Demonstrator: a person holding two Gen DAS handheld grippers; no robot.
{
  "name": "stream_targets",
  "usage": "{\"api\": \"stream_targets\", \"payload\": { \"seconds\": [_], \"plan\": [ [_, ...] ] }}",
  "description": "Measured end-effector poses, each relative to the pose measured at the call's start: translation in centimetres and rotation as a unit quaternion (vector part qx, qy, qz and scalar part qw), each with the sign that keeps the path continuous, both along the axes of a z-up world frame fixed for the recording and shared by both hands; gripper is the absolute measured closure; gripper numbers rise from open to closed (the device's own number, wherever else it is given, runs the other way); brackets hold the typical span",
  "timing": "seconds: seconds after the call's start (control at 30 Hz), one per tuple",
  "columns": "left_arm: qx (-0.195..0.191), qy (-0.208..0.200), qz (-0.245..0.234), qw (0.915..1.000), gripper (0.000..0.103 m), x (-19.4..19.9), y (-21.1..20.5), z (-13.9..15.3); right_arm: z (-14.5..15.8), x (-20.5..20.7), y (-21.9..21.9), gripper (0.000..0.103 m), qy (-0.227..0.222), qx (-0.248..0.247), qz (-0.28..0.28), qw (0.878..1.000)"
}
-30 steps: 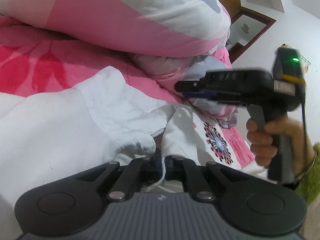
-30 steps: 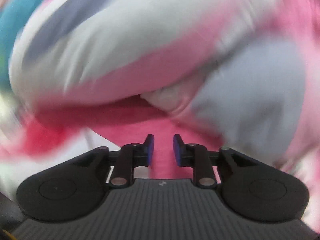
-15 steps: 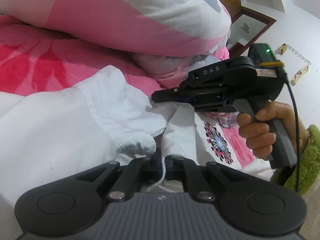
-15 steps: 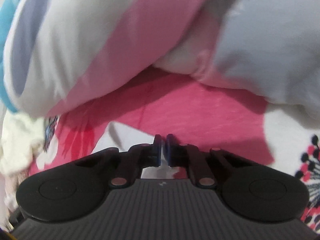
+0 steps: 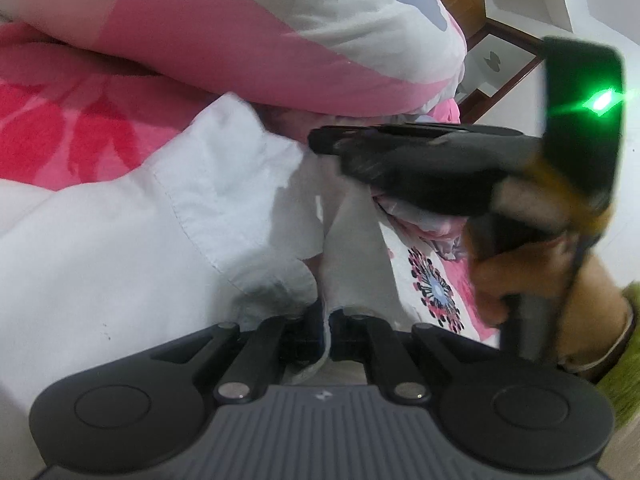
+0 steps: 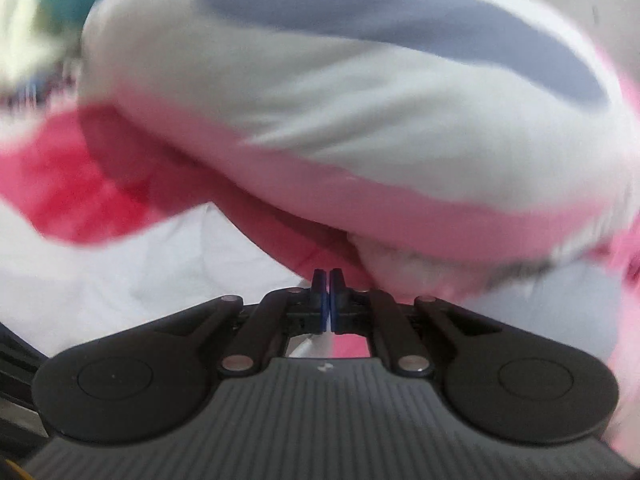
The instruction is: Fold clothes
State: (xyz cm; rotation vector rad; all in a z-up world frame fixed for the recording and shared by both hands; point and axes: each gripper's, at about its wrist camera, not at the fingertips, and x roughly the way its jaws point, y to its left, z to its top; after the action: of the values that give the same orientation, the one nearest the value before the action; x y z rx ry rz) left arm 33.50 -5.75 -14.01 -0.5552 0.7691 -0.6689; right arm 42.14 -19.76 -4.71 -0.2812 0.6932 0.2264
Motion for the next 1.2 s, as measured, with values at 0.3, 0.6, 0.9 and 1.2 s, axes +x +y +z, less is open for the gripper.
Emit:
{"api": "stream_targets", "payload": {
  "seconds": [0.3, 0.6, 0.9, 1.2],
  "plan": [
    [-0.045, 0.014, 0.024, 0.9986, 0.1, 0.3, 1.0, -0.2, 2.3, -1.9, -1.5, 0.101, -0.099, 0.03, -0.023, 0.994],
    [-0.113, 0.039, 0.063, 0.9909, 0.1, 1.1, 2.6, -0.9, 3.0, -6.0, -5.1, 0.1, 0.015, 0.141, 0.012, 0.99],
    [-0.116, 0.019, 0.103, 0.9877, 0.081, 0.6, 3.4, 0.1, -0.6, -1.3, -0.9, 0.1, 0.046, 0.117, 0.025, 0.992],
    [-0.165, -0.02, 0.207, 0.964, 0.071, -0.5, 7.0, 0.9, -0.1, -2.7, -4.7, 0.1, -0.005, 0.194, -0.064, 0.979]
  ]
}}
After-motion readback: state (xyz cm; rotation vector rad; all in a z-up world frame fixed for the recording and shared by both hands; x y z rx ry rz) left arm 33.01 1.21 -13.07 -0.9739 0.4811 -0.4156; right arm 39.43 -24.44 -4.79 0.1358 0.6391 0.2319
